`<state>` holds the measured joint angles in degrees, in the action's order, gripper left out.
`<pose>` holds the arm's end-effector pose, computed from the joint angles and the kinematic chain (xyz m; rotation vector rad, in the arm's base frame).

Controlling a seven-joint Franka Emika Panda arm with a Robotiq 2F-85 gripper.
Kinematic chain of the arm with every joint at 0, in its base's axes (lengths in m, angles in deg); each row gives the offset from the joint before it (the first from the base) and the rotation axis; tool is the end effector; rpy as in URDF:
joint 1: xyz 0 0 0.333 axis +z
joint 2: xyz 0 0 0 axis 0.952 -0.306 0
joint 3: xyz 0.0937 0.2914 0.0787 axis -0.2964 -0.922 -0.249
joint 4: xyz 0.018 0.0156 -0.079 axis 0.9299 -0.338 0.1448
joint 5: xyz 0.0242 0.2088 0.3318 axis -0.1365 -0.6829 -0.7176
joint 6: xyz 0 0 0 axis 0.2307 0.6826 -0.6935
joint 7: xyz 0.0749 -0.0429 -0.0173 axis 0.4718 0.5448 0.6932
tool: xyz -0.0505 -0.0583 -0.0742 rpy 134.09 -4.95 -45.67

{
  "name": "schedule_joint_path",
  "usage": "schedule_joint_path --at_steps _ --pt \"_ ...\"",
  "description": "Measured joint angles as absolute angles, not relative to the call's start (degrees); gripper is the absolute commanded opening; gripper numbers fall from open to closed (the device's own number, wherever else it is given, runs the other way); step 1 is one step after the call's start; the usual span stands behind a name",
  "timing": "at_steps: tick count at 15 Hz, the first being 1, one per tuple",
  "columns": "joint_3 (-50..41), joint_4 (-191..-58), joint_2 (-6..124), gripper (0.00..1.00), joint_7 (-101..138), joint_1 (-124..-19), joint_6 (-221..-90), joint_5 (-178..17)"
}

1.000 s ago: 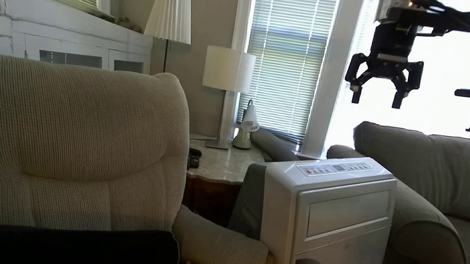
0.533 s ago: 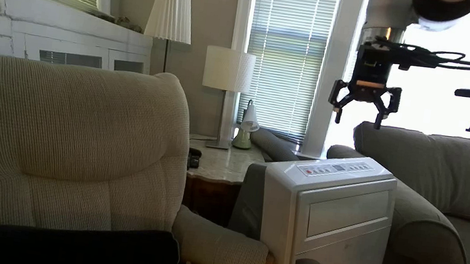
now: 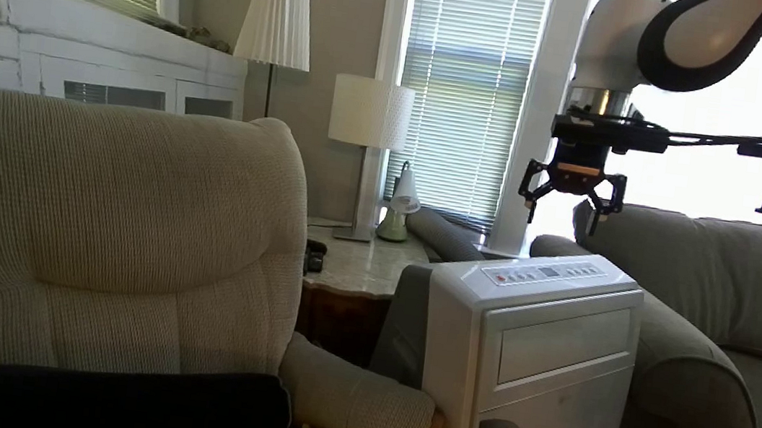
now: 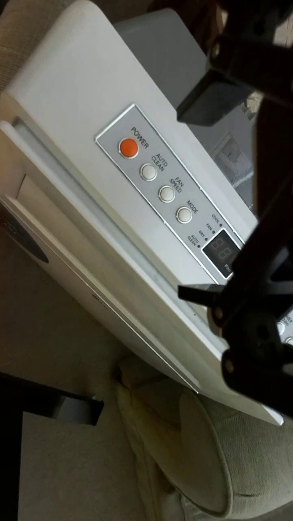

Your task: Press the fourth button from the left on the heater

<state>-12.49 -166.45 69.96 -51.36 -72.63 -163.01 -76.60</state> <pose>0.5131 0.0314 0.2936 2.6160 -1.6797 0.1061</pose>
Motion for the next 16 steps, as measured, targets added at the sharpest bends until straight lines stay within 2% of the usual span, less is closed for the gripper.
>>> schedule_joint_path --at_steps 15,16 --pt "-5.63 -161.62 62.37 1.0 -56.37 -67.78 -166.45 -73.3" --pt "-5.63 -161.61 62.38 0.9 -56.37 -67.73 -166.25 -73.33"
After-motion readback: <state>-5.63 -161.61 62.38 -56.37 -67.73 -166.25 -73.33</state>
